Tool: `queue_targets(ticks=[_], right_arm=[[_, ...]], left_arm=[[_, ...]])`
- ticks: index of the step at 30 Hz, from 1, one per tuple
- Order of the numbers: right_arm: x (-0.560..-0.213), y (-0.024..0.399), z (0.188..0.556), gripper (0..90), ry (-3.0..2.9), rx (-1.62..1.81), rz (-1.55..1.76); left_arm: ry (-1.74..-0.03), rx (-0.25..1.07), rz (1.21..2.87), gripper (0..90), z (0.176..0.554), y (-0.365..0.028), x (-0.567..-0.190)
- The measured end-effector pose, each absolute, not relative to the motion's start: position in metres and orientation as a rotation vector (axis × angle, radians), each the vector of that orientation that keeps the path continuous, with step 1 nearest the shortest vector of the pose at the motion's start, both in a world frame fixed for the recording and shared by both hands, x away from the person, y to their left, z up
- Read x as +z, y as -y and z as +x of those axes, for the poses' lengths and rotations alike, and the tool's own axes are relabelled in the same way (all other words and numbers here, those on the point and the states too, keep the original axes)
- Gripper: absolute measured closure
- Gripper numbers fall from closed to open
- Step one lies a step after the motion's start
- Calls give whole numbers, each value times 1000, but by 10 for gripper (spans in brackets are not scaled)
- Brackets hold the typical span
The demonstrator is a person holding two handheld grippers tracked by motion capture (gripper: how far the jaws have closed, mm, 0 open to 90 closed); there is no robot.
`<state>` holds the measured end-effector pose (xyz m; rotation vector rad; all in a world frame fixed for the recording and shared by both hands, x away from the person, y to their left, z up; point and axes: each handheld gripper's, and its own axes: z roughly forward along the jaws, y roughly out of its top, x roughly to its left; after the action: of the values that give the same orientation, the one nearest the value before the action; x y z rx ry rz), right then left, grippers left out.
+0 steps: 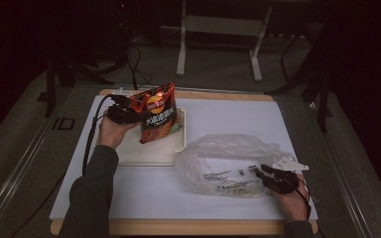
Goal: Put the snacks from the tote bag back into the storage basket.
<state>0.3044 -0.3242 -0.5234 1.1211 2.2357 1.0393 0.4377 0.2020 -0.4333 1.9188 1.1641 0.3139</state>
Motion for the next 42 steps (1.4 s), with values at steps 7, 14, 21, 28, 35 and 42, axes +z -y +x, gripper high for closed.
queue_targets(ticks=[7,14,21,28,35,42], right_arm=[[-524,324,304,634,-2236,1040,1123],[-525,324,304,634,-2235,1041,1124],[-526,323,304,634,-2237,1043,1122],[-526,325,303,634,-2233,1046,1128],[-527,324,303,634,-2233,1047,1127],[-528,325,303,634,-2232,1049,1131]], left_arm=[[-1188,324,1924,515,431,-202,-437],[-1202,355,1981,491,427,-199,-438],[-1220,385,2055,480,428,-191,-444],[-1250,415,2099,487,430,-189,-448],[-1284,445,2109,522,434,-190,-449],[-1316,458,2086,572,438,-193,-450]])
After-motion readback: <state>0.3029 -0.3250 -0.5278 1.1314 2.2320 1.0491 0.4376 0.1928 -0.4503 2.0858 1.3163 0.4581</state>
